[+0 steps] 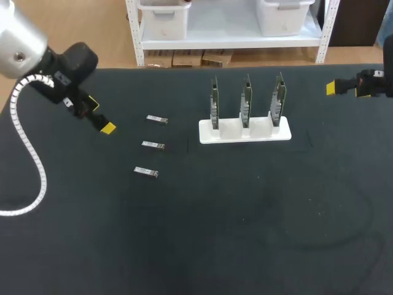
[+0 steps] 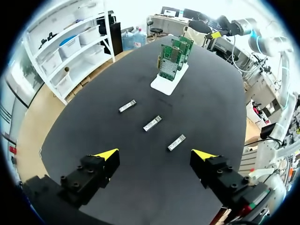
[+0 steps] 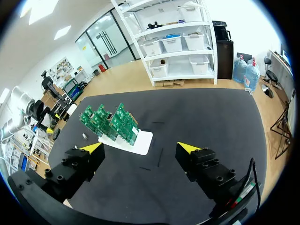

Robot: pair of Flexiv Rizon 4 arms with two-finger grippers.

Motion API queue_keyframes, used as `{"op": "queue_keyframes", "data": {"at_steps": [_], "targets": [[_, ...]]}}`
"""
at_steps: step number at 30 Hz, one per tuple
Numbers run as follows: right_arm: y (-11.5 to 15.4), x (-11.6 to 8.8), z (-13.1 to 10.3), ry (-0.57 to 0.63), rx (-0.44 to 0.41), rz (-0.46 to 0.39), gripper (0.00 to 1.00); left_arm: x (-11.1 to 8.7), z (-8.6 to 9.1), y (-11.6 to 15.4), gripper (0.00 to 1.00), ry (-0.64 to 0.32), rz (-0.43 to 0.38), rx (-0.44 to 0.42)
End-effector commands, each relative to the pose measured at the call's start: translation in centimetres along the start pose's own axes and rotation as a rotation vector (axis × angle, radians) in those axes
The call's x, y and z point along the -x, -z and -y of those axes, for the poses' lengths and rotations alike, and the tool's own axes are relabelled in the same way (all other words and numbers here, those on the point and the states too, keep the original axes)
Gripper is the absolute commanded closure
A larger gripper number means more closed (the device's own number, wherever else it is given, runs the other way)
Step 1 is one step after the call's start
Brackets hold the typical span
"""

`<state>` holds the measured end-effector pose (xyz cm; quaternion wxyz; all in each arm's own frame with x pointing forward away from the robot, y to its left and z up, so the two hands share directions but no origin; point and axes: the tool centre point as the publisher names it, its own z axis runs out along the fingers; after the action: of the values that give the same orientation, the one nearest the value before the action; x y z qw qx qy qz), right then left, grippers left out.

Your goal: Pick up the optical module with the left hand, and insert it into the network port with the right hand.

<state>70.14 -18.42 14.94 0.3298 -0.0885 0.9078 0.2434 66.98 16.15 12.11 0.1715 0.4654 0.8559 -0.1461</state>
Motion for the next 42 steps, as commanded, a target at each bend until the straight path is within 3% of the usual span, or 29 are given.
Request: {"op": "queue_keyframes", "data": {"at_steps": [1,8,10,14,18,26,29,35,42], "targets": [[0.2,-0.1,-0.1,0.000,-0.004,0.000,0.00,0.2,-0.1,0.0,0.00,0.000,-0.023,0.001],[0.2,-0.1,-0.1,0.000,-0.004,0.000,0.00,0.2,-0.1,0.0,0.00,0.000,-0.023,0.001],[0.2,-0.1,-0.1,0.000,-0.004,0.000,0.00,0.7,0.9,0.3,0.00,-0.045,-0.003,-0.024],[0.2,-0.1,-0.1,0.000,-0.004,0.000,0.00,-0.2,4.1,0.5,0.00,-0.212,-0.133,-0.021],[0.2,-0.1,-0.1,0.000,-0.004,0.000,0.00,-1.7,5.7,0.8,0.00,-0.344,-0.257,-0.031],[0.2,-0.1,-0.1,0.000,-0.004,0.000,0.00,-1.7,6.9,-1.0,0.00,-0.516,-0.323,-0.072],[0.2,-0.1,-0.1,0.000,-0.004,0.000,0.00,-1.2,7.6,-2.8,0.00,-0.552,-0.398,-0.100],[0.2,-0.1,-0.1,0.000,-0.004,0.000,0.00,0.4,8.9,-4.3,0.00,-0.582,-0.354,-0.113],[0.2,-0.1,-0.1,0.000,-0.004,0.000,0.00,-1.5,8.7,-6.8,0.00,-0.588,-0.426,-0.119]]}}
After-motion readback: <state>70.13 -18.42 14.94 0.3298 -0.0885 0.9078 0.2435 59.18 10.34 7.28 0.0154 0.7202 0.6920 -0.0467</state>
